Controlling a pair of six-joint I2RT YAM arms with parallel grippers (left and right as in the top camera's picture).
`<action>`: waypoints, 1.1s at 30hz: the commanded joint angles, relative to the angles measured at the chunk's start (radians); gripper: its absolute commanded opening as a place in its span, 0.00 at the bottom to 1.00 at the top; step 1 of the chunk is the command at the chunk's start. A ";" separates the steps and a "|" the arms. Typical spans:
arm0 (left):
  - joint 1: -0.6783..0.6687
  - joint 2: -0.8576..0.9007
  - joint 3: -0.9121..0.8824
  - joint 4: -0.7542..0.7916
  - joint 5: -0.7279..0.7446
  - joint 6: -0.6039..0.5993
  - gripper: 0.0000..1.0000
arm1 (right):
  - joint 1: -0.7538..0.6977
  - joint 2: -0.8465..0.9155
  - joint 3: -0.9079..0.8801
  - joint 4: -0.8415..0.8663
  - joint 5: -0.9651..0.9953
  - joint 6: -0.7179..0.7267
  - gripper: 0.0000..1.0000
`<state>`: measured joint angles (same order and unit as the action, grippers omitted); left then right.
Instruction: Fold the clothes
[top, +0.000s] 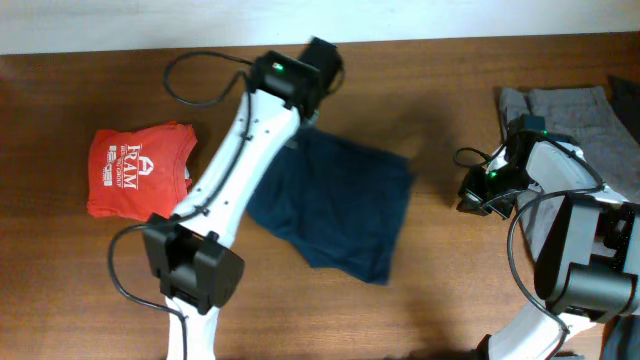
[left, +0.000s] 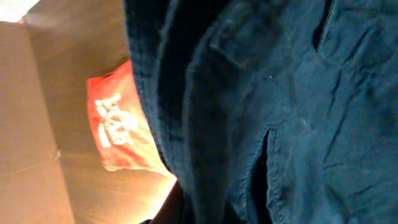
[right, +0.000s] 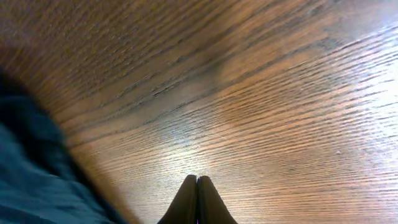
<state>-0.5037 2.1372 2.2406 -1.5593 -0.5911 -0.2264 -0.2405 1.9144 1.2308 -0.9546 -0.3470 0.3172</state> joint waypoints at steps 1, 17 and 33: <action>0.055 -0.012 0.056 0.018 -0.060 0.085 0.00 | 0.004 -0.003 -0.004 0.001 -0.027 -0.026 0.04; -0.075 -0.002 -0.148 0.159 0.544 0.037 0.00 | 0.005 -0.003 -0.004 -0.006 -0.031 -0.031 0.04; -0.101 0.005 -0.112 0.095 0.454 0.037 0.00 | 0.005 -0.003 -0.004 -0.025 -0.035 -0.034 0.04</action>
<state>-0.6353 2.1387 1.9789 -1.3762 -0.0765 -0.1764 -0.2405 1.9144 1.2301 -0.9691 -0.3691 0.2874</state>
